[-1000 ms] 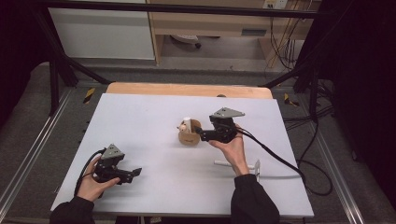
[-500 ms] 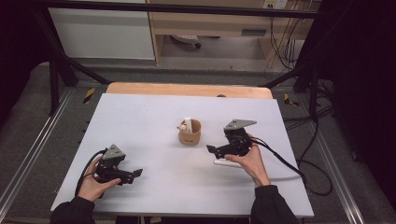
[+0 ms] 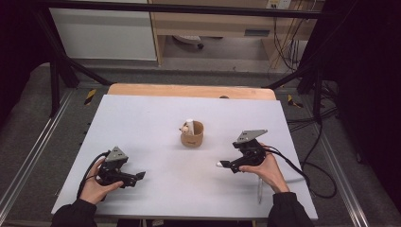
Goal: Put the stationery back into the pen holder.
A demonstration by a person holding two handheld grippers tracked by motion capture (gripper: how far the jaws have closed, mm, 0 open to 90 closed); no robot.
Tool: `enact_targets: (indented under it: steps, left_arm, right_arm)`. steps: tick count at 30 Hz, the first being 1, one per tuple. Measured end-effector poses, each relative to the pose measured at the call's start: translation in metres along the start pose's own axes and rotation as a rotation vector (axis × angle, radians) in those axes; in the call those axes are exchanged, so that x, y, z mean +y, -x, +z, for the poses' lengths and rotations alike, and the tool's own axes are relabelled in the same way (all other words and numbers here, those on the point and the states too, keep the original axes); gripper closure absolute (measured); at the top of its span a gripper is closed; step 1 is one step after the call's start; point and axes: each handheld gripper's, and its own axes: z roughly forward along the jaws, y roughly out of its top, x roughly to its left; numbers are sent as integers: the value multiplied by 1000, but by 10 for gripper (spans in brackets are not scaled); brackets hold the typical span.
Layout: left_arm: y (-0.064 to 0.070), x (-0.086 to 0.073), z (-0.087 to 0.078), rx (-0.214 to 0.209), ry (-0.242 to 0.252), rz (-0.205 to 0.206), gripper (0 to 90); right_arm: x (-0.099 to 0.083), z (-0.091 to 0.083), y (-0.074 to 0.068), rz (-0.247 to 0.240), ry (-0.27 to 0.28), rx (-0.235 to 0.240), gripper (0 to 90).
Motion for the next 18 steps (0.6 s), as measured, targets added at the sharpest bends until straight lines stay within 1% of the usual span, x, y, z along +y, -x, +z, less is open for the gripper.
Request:
enact_targets:
  steps: [3,4,6,8,10,13,14,18]
  left_arm:
    - [0,0,0,-1,0,1,45]
    - [0,0,0,-2,0,0,45]
    - [0,0,0,-4,0,3,45]
    - [0,0,0,-4,0,5,45]
    - [1,0,0,-5,-1,4,45]
    - [1,0,0,-5,-2,5,45]
    - [1,0,0,-6,-6,10,45]
    - [1,0,1,-8,-7,12,45]
  right_arm:
    - [-3,-1,2,-34,-18,2,168]
    - [-4,-2,3,-37,-23,7,188]
    - [-6,-3,5,-52,-38,18,219]
    - [-8,-4,7,-71,-57,20,235]
    - [-11,-4,9,-90,-56,18,263]
    - [-17,-7,13,-92,-61,26,313]
    - [-20,-7,14,-101,-62,27,328]
    - [-28,-8,19,-118,-98,44,371]
